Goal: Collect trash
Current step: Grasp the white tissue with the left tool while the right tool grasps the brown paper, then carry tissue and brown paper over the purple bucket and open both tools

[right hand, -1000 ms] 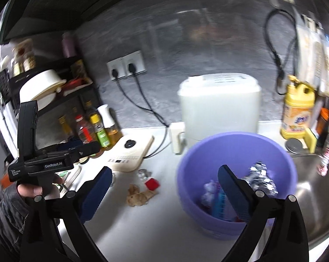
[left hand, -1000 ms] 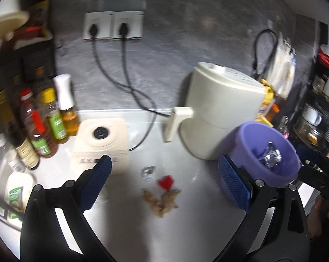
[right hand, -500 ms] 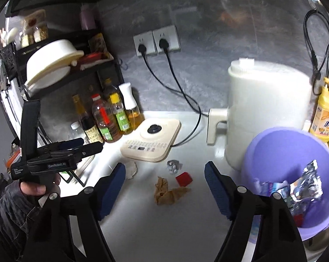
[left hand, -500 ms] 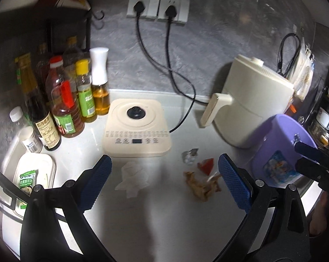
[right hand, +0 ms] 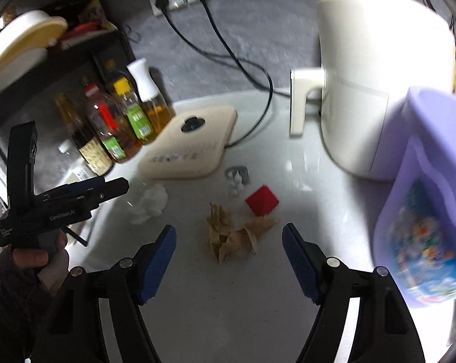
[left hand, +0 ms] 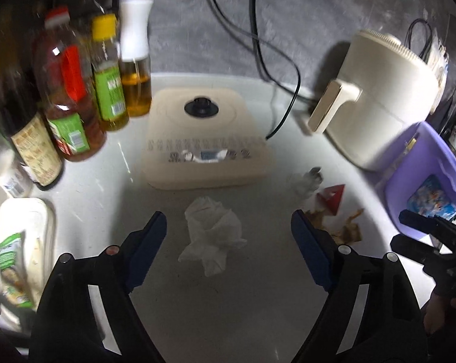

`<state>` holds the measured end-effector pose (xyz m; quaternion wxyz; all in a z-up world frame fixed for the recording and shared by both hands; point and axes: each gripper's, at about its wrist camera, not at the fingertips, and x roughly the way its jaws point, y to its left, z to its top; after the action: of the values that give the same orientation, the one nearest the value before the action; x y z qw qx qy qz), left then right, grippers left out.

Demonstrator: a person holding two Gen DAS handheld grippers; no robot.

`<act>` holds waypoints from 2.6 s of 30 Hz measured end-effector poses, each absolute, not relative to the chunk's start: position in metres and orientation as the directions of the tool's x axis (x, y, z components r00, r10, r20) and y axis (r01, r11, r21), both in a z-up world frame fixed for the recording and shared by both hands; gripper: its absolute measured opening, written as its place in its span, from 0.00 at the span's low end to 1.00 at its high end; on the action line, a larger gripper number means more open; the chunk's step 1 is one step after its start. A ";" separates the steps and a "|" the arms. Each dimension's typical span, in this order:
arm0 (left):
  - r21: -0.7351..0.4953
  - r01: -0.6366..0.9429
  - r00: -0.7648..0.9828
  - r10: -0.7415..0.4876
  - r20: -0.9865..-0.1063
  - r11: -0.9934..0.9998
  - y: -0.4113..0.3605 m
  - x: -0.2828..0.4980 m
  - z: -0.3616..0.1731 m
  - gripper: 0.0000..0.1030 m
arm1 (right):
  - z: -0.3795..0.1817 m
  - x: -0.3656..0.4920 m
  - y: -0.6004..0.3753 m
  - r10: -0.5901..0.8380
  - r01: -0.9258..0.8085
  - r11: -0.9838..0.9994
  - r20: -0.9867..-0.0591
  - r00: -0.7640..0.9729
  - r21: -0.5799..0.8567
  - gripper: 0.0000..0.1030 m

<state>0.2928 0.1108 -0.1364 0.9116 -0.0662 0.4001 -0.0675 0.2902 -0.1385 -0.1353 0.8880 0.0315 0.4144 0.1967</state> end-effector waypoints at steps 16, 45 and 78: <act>-0.170 0.138 0.569 -0.218 -0.793 0.976 0.101 0.328 -0.182 0.13 | -0.197 0.327 -0.099 0.274 -0.290 0.946 -0.839 0.470 0.146 0.37; -0.218 0.154 0.811 -0.249 -0.529 0.964 0.063 0.269 -0.014 0.14 | -0.026 0.290 -0.154 0.471 -0.435 0.873 -0.615 0.632 0.221 0.26; -0.291 0.126 0.888 -0.239 -0.393 0.948 -0.121 0.237 0.015 0.14 | 0.030 0.304 -0.377 0.484 -0.462 0.868 -0.518 0.705 0.182 0.87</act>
<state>0.2373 -0.1209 0.0153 0.9629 -0.1296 0.2168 -0.0947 0.3044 -0.3768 0.0304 0.9232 0.0193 0.2857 0.2562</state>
